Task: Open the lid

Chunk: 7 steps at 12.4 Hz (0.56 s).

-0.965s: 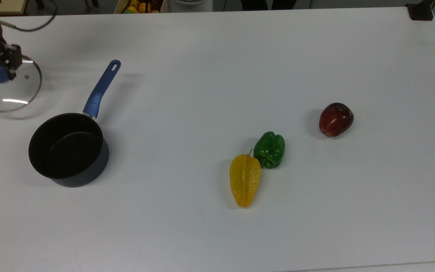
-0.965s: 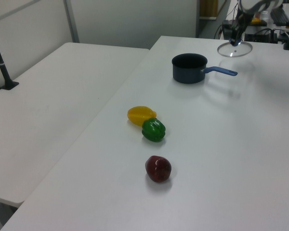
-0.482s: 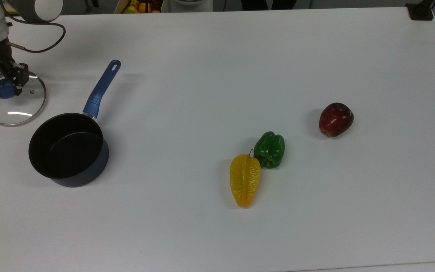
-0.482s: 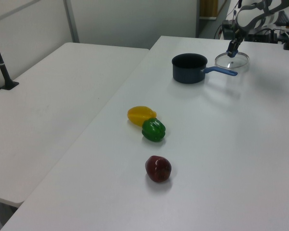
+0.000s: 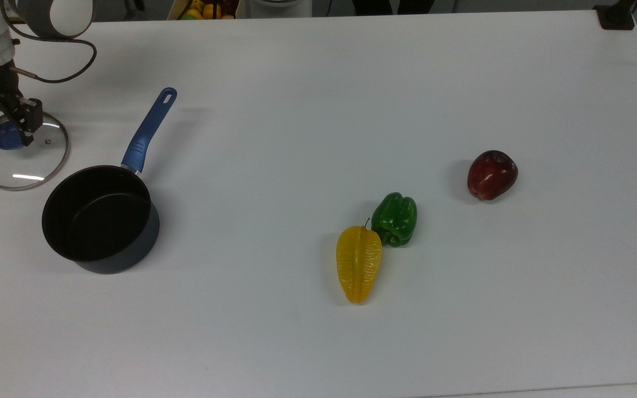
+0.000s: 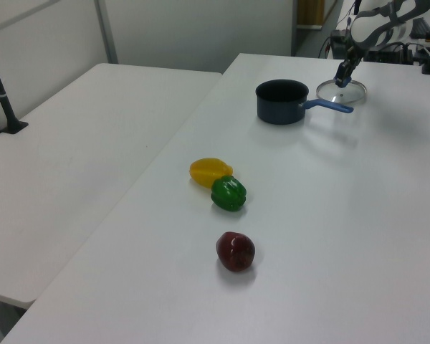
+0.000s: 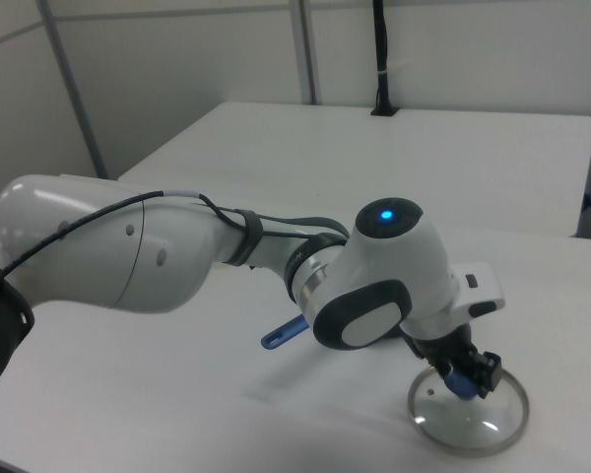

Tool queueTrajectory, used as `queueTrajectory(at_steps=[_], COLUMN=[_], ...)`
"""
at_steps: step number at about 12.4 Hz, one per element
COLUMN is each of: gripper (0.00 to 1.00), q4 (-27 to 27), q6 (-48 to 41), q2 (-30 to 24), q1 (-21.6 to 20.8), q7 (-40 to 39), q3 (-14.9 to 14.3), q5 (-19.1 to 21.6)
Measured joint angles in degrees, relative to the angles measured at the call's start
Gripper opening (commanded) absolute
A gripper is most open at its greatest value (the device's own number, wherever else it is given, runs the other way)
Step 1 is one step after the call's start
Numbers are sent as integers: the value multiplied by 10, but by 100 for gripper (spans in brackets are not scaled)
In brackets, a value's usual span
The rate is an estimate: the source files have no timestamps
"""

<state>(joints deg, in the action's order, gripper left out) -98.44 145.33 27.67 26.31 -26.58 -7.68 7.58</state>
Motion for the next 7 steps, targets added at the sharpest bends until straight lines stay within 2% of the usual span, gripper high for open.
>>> queueTrajectory(at_steps=[4, 7], gripper=[100, 100], q4=[13, 29], q6=[0, -73], q2=[-5, -64], q1=[-6, -55], q7=[0, 31], q3=[3, 5], q5=[0, 0])
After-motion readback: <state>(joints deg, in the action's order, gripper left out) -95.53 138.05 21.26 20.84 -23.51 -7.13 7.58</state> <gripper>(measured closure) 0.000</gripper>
